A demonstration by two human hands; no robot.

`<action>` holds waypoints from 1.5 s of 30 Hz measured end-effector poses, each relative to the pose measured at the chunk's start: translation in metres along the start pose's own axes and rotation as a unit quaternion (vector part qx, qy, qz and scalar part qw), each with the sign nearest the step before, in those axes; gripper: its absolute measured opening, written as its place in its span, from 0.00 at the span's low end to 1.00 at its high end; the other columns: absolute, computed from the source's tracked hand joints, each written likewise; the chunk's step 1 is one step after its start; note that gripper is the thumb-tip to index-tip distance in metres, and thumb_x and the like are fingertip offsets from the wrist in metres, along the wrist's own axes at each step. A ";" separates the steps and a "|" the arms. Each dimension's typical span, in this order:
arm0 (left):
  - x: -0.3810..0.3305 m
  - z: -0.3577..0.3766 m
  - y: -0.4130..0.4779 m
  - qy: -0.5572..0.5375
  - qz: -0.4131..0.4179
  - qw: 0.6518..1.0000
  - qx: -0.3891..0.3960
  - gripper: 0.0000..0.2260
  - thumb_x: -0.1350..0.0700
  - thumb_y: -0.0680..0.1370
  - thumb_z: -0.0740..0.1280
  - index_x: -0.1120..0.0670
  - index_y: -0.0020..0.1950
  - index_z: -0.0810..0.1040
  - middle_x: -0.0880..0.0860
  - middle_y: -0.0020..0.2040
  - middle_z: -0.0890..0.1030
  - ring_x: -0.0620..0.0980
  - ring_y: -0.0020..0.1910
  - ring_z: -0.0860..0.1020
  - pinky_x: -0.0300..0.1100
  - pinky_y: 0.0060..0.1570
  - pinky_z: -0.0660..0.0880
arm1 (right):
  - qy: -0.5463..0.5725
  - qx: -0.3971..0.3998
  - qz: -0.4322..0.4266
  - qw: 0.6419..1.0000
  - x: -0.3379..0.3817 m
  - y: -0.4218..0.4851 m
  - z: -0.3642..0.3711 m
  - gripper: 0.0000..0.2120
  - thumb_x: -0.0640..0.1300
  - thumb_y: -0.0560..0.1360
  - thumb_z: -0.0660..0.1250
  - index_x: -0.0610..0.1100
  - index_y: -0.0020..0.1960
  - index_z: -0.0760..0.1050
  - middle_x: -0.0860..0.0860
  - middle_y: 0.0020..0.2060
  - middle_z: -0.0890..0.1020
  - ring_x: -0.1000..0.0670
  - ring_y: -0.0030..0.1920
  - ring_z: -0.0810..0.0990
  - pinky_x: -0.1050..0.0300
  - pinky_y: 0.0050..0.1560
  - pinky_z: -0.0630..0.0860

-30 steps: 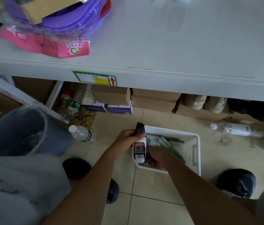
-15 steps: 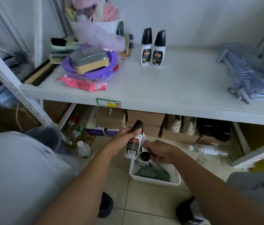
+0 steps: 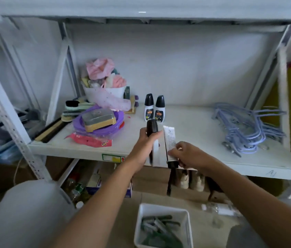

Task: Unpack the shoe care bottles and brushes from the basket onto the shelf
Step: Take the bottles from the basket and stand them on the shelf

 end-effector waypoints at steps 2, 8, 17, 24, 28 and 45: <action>-0.006 0.007 0.019 0.008 0.004 1.000 0.012 0.27 0.40 0.67 0.71 0.48 0.62 0.70 0.55 0.58 0.80 0.52 0.59 0.79 0.52 0.63 0.73 | -0.042 -0.048 -0.006 0.998 -0.003 0.013 -0.019 0.13 0.52 0.77 0.67 0.44 0.54 0.71 0.49 0.41 0.80 0.51 0.31 0.75 0.60 0.29 0.71; 0.011 0.024 0.073 0.101 0.029 0.994 -0.026 0.21 0.55 0.78 0.71 0.49 0.66 0.64 0.50 0.56 0.79 0.48 0.54 0.78 0.41 0.49 0.74 | -0.064 -0.165 -0.005 0.984 -0.027 0.063 -0.059 0.19 0.47 0.71 0.72 0.49 0.58 0.69 0.50 0.44 0.80 0.49 0.32 0.81 0.59 0.26 0.76; 0.033 0.070 0.176 0.121 0.080 0.987 -0.072 0.30 0.62 0.77 0.71 0.49 0.72 0.58 0.52 0.66 0.73 0.51 0.60 0.76 0.43 0.57 0.71 | -0.034 -0.173 0.055 0.983 -0.062 0.160 -0.094 0.24 0.37 0.71 0.72 0.43 0.64 0.69 0.43 0.52 0.81 0.42 0.49 0.83 0.47 0.52 0.81; 0.058 0.092 0.247 0.180 0.071 0.979 -0.064 0.26 0.66 0.77 0.70 0.54 0.69 0.61 0.58 0.62 0.75 0.55 0.57 0.76 0.42 0.52 0.70 | -0.012 -0.231 0.070 0.970 -0.089 0.203 -0.119 0.24 0.34 0.71 0.74 0.38 0.63 0.68 0.43 0.53 0.78 0.45 0.47 0.79 0.57 0.43 0.80; 0.062 0.092 0.270 0.209 0.065 0.975 -0.051 0.26 0.64 0.78 0.69 0.54 0.70 0.60 0.58 0.63 0.75 0.55 0.59 0.76 0.43 0.55 0.70 | 0.054 -0.278 0.067 0.957 -0.100 0.221 -0.119 0.21 0.39 0.71 0.77 0.41 0.54 0.67 0.43 0.50 0.80 0.42 0.43 0.83 0.49 0.36 0.84; 0.068 0.064 0.172 0.265 0.024 0.963 -0.032 0.38 0.65 0.80 0.64 0.52 0.83 0.45 0.52 0.81 0.61 0.54 0.78 0.64 0.45 0.73 0.65 | 0.062 -0.284 0.101 0.952 -0.072 0.167 -0.085 0.28 0.36 0.72 0.71 0.38 0.66 0.60 0.38 0.64 0.66 0.39 0.54 0.73 0.51 0.51 0.72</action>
Point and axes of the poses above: each hand's wrist, its own y-axis towards the middle knuckle, its own z-axis out of the palm, x = y × z, the point moved 4 cm from there along y, towards the middle knuckle
